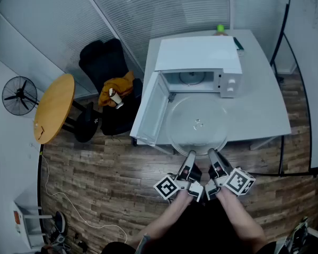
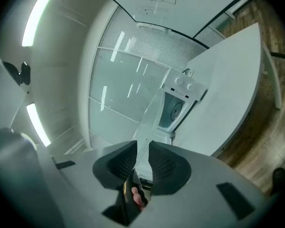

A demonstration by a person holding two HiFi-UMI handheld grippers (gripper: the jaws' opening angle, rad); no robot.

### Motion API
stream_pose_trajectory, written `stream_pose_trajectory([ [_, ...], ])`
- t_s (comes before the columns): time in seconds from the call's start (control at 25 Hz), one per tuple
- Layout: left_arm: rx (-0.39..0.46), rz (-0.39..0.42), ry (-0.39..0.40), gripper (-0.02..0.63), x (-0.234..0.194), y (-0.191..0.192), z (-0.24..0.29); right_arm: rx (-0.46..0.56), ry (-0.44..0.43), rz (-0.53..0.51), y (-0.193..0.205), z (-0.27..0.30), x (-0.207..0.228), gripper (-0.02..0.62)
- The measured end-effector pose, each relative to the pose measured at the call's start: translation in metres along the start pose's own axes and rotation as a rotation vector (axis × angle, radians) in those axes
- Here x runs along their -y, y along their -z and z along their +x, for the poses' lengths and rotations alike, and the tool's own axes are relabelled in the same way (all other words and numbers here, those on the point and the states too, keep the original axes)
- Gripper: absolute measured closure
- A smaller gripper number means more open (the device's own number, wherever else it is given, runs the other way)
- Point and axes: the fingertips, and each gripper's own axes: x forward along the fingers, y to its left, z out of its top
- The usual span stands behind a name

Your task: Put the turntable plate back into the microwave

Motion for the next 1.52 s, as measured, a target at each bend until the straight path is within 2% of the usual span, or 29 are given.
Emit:
stream_pose_trajectory([
  [0.16, -0.023, 0.002, 0.015, 0.560, 0.007, 0.004, -0.024, 0.026, -0.013, 0.010, 0.016, -0.017, -0.013, 0.508],
  [0.32, -0.034, 0.049, 0.041, 0.561, 0.011, 0.003, -0.046, 0.037, -0.016, -0.008, 0.032, -0.028, -0.022, 0.509],
  [0.48, -0.046, 0.076, 0.061, 0.560, 0.017, 0.002, -0.054, 0.071, -0.057, -0.013, 0.037, -0.032, -0.033, 0.511],
  [0.64, -0.062, 0.072, 0.056, 0.557, 0.017, 0.003, -0.059, 0.088, -0.035, -0.013, 0.041, -0.038, -0.033, 0.511],
  [1.04, -0.081, 0.040, 0.059, 0.556, 0.011, 0.002, -0.058, 0.106, -0.015, -0.025, 0.043, -0.036, -0.031, 0.515],
  [1.52, -0.047, 0.035, 0.030, 0.555, -0.003, -0.016, -0.031, 0.069, -0.025, -0.019, 0.029, -0.003, -0.018, 0.514],
])
